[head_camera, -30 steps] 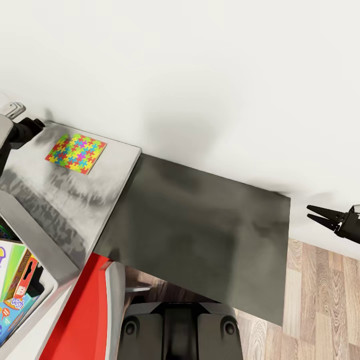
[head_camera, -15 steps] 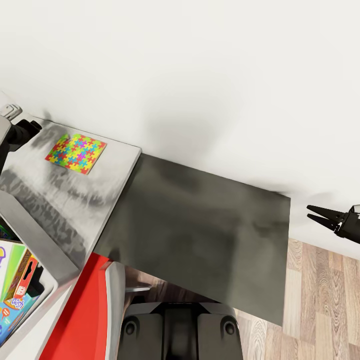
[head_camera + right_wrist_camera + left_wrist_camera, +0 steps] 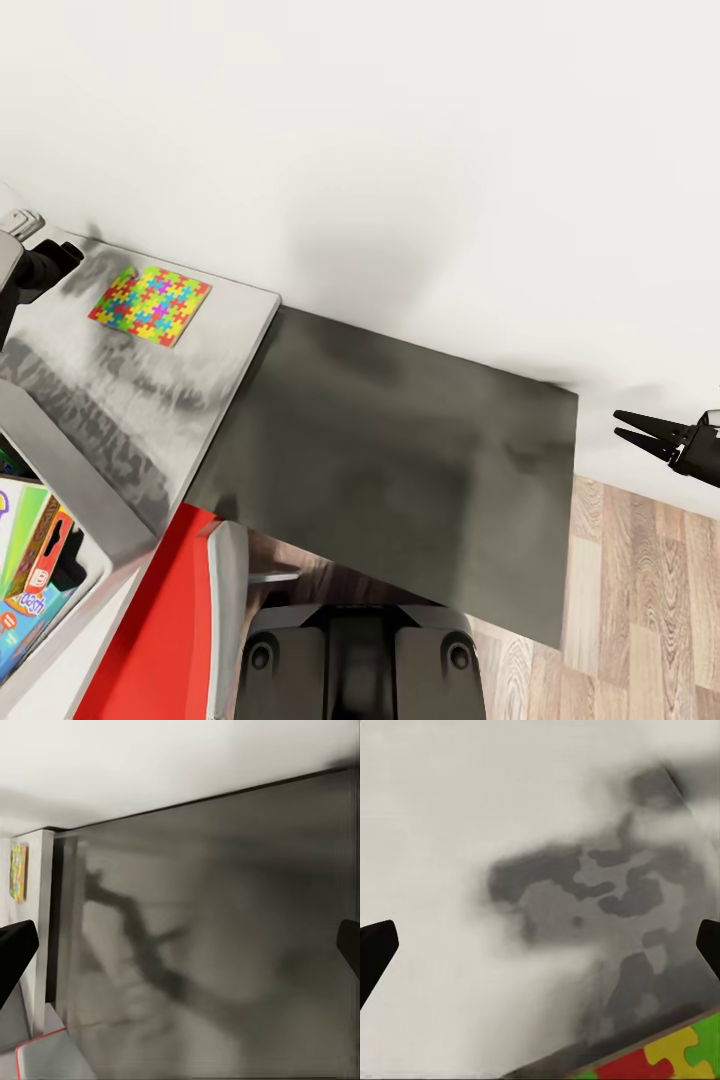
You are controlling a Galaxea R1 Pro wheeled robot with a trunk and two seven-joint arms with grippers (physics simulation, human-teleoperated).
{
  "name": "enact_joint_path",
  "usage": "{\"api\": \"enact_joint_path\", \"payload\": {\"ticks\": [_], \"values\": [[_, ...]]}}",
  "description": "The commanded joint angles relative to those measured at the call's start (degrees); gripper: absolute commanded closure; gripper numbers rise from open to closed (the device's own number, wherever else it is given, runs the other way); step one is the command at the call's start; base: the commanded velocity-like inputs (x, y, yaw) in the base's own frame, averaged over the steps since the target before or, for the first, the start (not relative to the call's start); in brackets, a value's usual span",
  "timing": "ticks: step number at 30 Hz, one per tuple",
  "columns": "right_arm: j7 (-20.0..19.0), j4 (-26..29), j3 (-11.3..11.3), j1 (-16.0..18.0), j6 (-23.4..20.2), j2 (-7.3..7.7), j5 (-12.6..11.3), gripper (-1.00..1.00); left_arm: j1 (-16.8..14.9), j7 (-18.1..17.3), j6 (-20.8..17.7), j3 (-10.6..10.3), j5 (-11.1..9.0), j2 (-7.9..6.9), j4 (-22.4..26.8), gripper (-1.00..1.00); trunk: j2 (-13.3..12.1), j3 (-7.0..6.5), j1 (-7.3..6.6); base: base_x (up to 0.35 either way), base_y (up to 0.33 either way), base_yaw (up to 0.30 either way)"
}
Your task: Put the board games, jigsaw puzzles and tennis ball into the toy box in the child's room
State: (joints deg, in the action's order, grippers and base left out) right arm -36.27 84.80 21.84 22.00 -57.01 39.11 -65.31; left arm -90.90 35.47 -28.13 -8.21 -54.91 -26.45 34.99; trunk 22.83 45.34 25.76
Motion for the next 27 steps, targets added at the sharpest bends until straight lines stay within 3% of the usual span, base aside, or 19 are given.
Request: {"api": "enact_joint_path", "payload": {"ticks": [1,27], "values": [[-0.27,-0.03,0.04,0.06,-0.29,0.00,0.18,-1.00,-0.05,0.47,-0.08,-0.42,-0.46,-0.08,0.05,-1.00,0.09,0.07,0.03,-0.044,-0.082,0.000],[-0.28,-0.07,0.11,0.06,-0.29,0.00,0.18,-1.00,-0.06,0.48,0.01,-0.49,-0.46,0.17,-0.01,-1.00,0.09,0.07,0.03,-0.007,-0.015,0.000]]}}
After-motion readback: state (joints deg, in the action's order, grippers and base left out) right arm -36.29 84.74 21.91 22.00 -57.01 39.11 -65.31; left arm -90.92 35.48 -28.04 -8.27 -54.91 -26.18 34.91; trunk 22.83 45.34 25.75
